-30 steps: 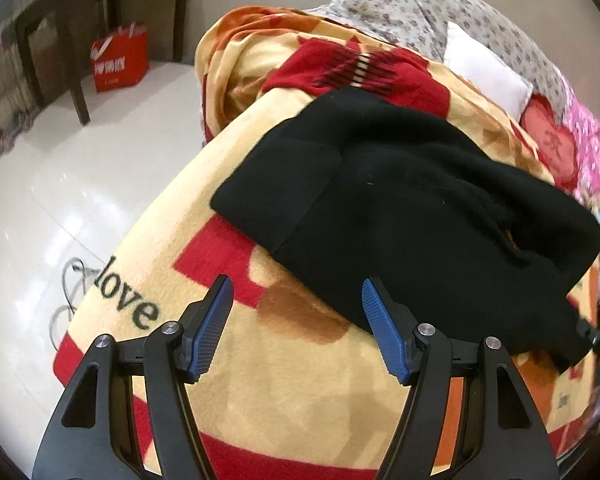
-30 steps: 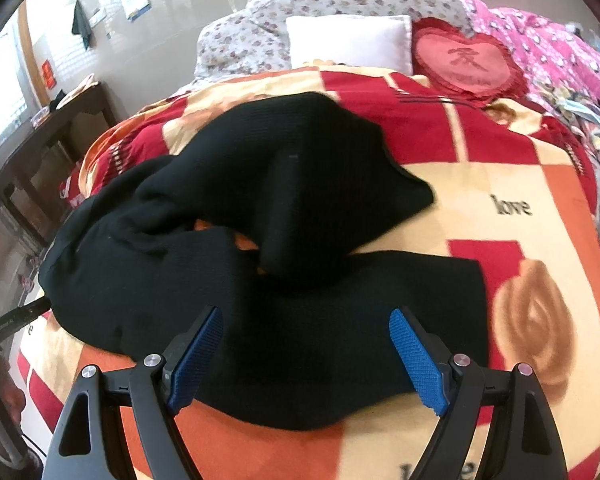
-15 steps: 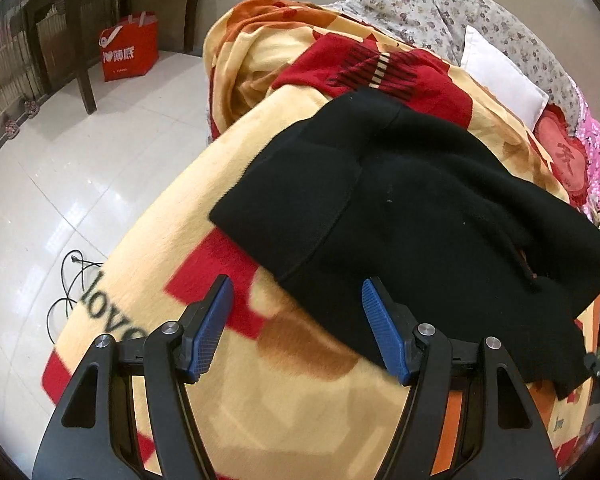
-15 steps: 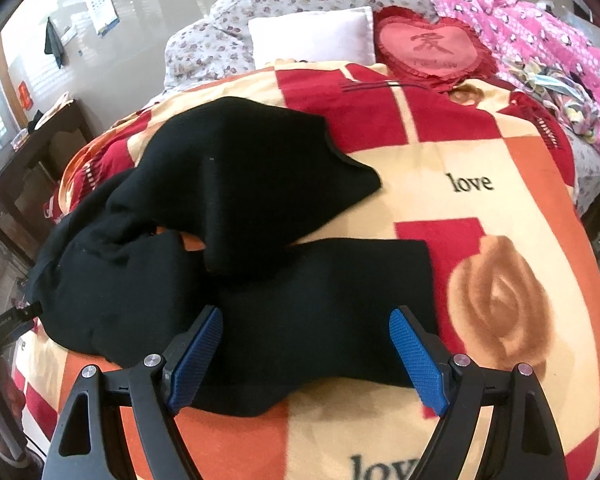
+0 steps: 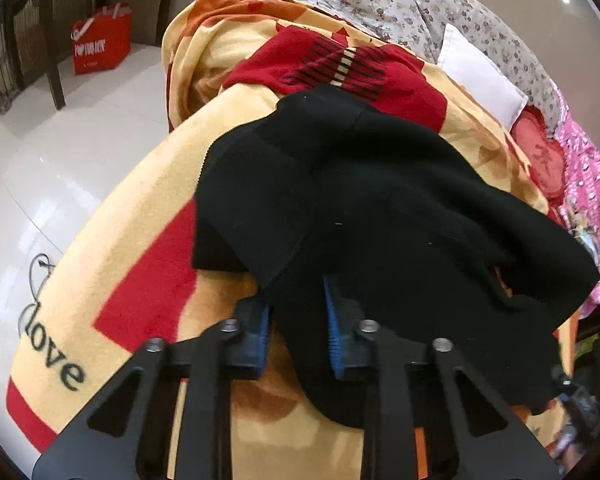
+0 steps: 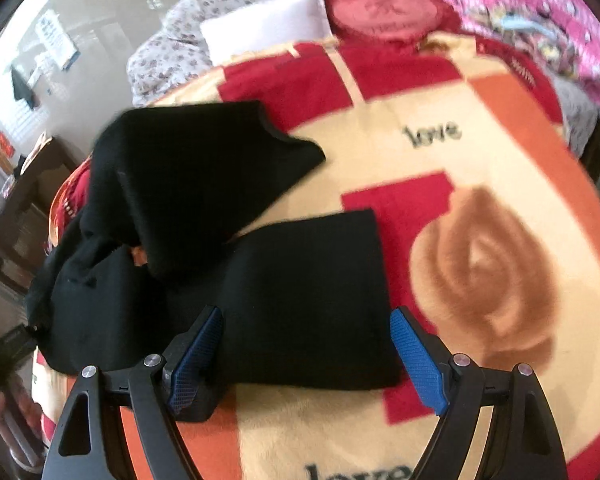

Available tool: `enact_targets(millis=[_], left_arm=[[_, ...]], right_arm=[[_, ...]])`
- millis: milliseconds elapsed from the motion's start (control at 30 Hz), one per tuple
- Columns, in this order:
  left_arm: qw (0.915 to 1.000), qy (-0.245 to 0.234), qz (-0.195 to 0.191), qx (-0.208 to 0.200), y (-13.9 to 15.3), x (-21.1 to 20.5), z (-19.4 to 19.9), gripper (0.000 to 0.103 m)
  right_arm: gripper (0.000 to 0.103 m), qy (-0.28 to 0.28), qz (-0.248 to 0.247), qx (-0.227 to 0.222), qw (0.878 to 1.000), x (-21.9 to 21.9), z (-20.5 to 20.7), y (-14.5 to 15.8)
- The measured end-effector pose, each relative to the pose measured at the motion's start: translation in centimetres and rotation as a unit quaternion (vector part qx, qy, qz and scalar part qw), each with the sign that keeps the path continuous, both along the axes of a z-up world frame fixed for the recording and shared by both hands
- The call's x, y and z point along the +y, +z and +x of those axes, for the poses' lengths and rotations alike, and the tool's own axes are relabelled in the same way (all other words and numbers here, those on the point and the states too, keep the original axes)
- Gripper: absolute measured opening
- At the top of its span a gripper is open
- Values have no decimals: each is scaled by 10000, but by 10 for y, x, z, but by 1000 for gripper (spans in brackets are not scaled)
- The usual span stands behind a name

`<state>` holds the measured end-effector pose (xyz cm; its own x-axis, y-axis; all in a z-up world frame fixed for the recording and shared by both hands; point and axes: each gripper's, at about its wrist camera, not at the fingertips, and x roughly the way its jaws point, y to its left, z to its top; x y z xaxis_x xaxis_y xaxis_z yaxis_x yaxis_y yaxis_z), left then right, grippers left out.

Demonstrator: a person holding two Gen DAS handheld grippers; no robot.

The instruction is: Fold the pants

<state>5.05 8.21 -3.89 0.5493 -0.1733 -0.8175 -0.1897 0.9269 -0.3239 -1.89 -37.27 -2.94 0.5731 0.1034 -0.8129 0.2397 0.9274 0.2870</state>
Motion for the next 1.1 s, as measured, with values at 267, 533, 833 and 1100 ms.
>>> enact_targets(millis=[267,533,833,1100], left_arm=[[9992,-154,36,-370,28,-5,-24,15],[9976,-313,-12,-624,55,7,-53,14],[9990,-418,133,122,-2,16,-60,16],[9955,-371,857,-144,30,26,-81,16]], right_arm=[[22,560,-287,-348,9974,18,8,8],[20,558,-875,-483,9934,11,-18,43],[25,662,-1471,392,9861,5,-25,9],[38,285,-1807,316,9826,-16,-38,30]])
